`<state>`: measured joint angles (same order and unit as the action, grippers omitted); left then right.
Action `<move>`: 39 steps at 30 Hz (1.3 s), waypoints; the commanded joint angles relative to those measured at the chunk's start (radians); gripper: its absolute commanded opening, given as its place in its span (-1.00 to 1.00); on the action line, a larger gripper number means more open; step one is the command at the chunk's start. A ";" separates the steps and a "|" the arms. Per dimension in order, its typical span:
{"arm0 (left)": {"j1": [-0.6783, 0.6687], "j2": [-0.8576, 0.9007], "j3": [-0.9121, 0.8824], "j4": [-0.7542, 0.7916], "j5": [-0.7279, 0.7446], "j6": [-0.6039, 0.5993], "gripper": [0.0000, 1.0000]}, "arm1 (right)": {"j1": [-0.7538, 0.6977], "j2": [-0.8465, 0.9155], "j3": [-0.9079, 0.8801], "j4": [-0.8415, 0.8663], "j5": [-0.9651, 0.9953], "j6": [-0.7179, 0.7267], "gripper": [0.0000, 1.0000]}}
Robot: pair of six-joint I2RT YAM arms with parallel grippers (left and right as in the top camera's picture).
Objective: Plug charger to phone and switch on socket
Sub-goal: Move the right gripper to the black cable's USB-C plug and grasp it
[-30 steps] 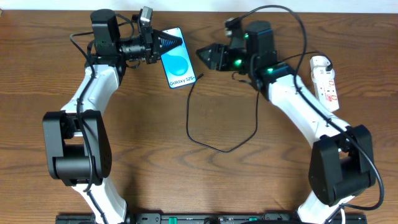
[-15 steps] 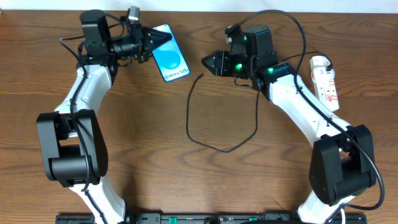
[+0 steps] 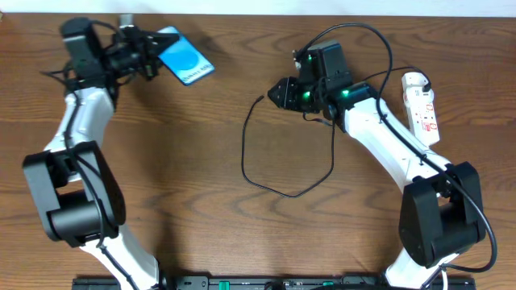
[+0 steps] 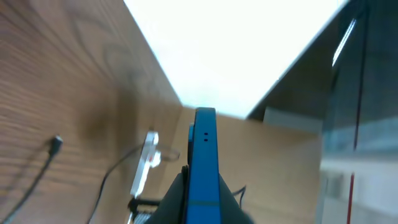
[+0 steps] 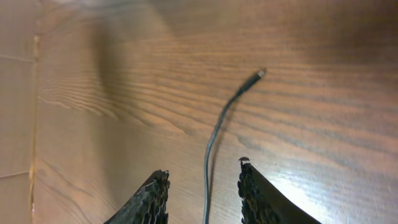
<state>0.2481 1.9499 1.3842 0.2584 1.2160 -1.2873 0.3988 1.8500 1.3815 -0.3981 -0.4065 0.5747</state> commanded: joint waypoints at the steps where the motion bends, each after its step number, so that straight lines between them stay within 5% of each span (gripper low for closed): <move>1: 0.047 -0.014 0.011 0.006 -0.032 -0.048 -0.86 | 0.011 0.021 0.053 -0.040 0.035 0.023 -0.29; 16: 0.100 -0.014 0.011 0.005 -0.021 -0.053 -0.86 | 0.041 0.387 0.624 -0.404 0.003 -0.124 -0.34; 20: 0.100 -0.014 0.011 0.005 -0.020 -0.053 -0.86 | 0.054 0.402 0.623 -0.398 0.012 -0.136 0.39; 27: 0.098 -0.014 0.011 0.005 -0.020 -0.040 -0.85 | 0.053 0.427 0.617 -0.394 0.082 0.001 -0.17; 39: 0.092 -0.014 0.008 -0.048 -0.020 0.011 -0.85 | 0.063 0.525 0.617 -0.381 0.018 0.137 -0.21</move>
<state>0.3431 1.9499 1.3842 0.2058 1.1751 -1.3006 0.4538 2.3581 1.9835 -0.7792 -0.3706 0.6685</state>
